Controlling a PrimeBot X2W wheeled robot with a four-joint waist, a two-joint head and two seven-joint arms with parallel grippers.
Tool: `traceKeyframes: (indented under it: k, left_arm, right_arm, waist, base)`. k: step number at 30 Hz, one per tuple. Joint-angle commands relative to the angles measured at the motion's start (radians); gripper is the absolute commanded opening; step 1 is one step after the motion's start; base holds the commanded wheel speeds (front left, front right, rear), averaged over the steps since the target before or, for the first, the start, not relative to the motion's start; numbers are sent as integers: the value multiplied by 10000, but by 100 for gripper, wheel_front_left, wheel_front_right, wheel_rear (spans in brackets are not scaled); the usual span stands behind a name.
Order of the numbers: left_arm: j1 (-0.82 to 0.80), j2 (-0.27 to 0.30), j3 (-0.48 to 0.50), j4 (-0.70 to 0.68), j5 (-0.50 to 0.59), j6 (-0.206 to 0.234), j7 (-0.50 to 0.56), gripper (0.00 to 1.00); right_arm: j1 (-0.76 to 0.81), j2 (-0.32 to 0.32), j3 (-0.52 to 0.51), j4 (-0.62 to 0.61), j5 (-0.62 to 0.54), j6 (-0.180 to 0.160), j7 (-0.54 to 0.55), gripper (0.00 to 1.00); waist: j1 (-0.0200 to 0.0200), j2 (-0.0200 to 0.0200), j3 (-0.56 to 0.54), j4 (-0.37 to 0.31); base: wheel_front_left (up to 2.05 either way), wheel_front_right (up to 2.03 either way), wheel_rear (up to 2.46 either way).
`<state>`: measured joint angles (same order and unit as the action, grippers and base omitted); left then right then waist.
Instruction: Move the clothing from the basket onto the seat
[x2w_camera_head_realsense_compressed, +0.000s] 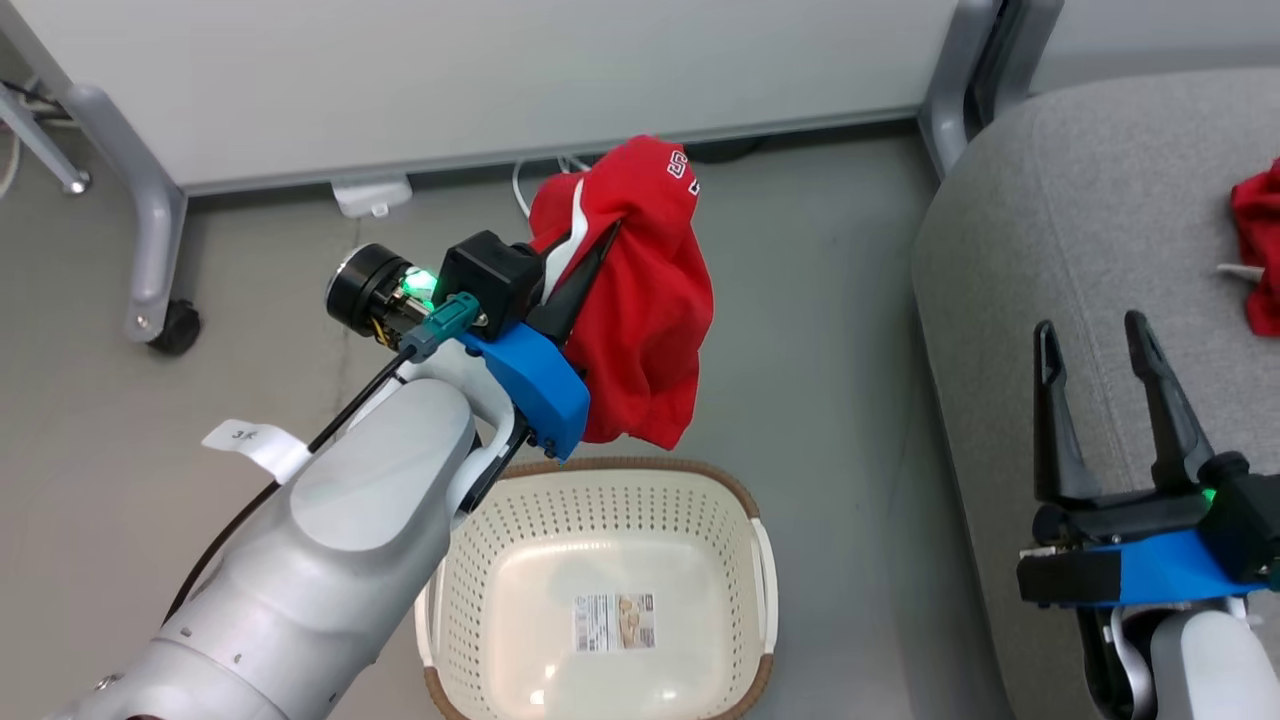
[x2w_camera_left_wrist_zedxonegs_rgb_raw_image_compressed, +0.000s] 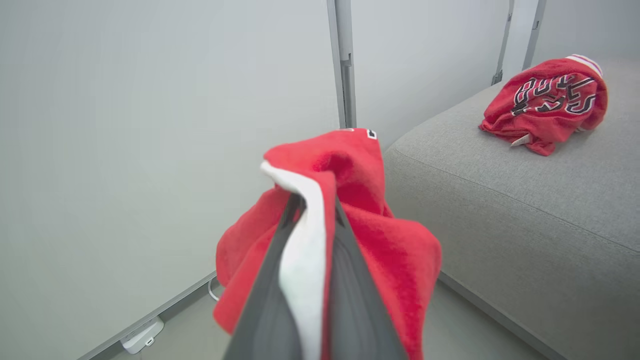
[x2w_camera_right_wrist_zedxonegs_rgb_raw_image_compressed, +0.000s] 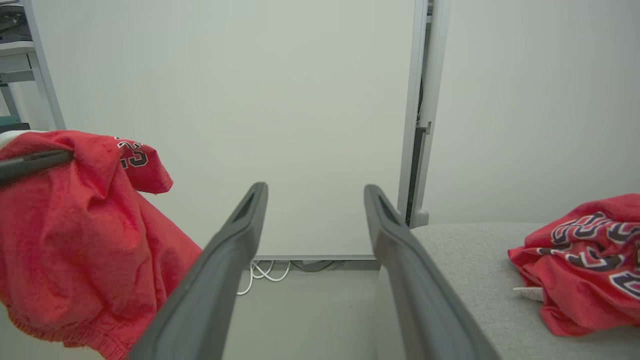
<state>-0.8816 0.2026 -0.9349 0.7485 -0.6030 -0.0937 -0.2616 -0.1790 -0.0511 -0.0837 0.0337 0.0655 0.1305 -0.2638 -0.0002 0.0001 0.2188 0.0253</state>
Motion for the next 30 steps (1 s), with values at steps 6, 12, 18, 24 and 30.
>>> traceKeyframes:
  k: [6,12,18,24,30]
  left_arm:
    - [483,134,659,-957,377,142,-47,0]
    - [760,230,886,-1608,581,185,-48,0]
    - [827,289,885,-2001,646,239,-48,0]
    - [821,336,838,-2207,618,291,-21,0]
    - [801,399,811,-2365,601,362,1,0]
  right_arm:
    - [623,13,108,192,173,5,-13,100]
    - [969,13,229,311,336,5,-13,100]
    - [1120,13,283,348,429,5,-13,100]
    - [1086,13,312,318,477,5,-13,100]
    - [693,13,551,230,401,5,-13,100]
  waist:
    - [2,-1,-1081,125]
    - [2,-1,-1607,236]
    - [2,-1,-1789,370]
    - [2,-1,-1751,464]
    - [2,-1,-1682,513]
  base:
    - [0,0,0]
    - [0,0,0]
    - [0,0,0]
    - [0,0,0]
    - [0,0,0]
